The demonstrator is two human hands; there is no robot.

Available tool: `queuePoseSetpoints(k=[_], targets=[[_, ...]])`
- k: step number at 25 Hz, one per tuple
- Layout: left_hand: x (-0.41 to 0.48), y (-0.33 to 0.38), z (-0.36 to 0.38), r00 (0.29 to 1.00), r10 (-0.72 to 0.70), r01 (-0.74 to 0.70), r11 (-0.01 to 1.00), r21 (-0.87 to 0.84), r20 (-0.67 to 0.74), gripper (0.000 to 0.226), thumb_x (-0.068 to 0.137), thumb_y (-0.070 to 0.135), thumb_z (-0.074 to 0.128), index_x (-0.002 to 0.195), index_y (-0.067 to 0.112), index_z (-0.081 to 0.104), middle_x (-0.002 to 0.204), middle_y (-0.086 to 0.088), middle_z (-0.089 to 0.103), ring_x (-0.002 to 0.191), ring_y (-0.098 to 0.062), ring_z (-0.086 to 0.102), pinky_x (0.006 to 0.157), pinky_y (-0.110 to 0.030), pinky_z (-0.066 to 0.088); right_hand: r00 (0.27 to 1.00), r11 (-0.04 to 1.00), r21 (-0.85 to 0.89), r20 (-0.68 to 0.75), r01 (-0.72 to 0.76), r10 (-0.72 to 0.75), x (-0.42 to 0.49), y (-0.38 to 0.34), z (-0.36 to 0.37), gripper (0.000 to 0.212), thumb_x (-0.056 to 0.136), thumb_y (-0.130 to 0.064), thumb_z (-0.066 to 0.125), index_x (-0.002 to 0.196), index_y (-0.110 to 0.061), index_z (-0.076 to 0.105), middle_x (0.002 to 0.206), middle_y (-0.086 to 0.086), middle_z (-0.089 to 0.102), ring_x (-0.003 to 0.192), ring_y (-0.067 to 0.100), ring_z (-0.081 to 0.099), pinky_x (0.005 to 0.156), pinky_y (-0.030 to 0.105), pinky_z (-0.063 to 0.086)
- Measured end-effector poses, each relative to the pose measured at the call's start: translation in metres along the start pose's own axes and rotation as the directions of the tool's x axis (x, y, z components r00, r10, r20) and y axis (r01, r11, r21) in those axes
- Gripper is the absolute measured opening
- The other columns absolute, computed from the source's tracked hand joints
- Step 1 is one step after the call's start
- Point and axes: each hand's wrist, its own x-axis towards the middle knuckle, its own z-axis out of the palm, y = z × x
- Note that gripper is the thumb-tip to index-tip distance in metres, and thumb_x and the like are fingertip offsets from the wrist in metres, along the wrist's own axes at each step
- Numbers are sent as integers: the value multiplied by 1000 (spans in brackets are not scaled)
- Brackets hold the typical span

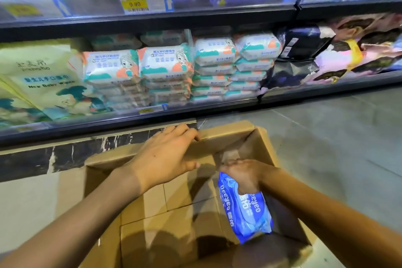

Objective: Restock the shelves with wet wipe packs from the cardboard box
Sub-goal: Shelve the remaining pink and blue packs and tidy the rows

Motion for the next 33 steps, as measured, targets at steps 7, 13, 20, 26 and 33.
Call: queuePoseSetpoints(k=[7,13,20,26,33], targets=[[-11,-11,9,998,-48,50,997,-58,34,57,87,62,58,135,40,38,133,15,40,124,-12,41,104,-40,40,965,998,56,261,-37,21,58,30,-3,85,66,-21,94,134,-16,43,129,7,67,113,28,68,96,43,57],[-23,-26,6,994,-109,111,987,-112,30,55,87,62,58,134,43,37,131,20,40,126,-7,39,104,-38,40,919,997,32,392,-69,51,72,20,-8,64,57,-50,92,108,-16,72,112,0,77,99,21,74,93,35,59],[-21,-42,4,992,-127,128,983,-134,15,53,85,62,61,130,43,40,130,19,43,123,-7,43,103,-34,41,977,977,0,-13,214,-214,74,-25,24,67,60,-67,80,111,-25,68,113,0,67,106,21,59,96,36,51],[-24,-57,-1,987,-159,154,977,-148,-24,53,85,59,65,129,41,43,131,17,44,126,-10,43,106,-34,39,996,855,515,20,64,-86,48,-6,41,84,67,-40,92,129,-44,36,129,-14,49,127,14,51,102,24,47],[-24,-60,-1,988,-153,150,979,-141,-16,53,85,61,63,130,42,41,130,18,46,124,-8,43,105,-34,40,941,813,566,330,-135,-74,46,7,59,62,67,-49,89,120,-23,71,121,-7,75,113,14,70,99,28,55]])
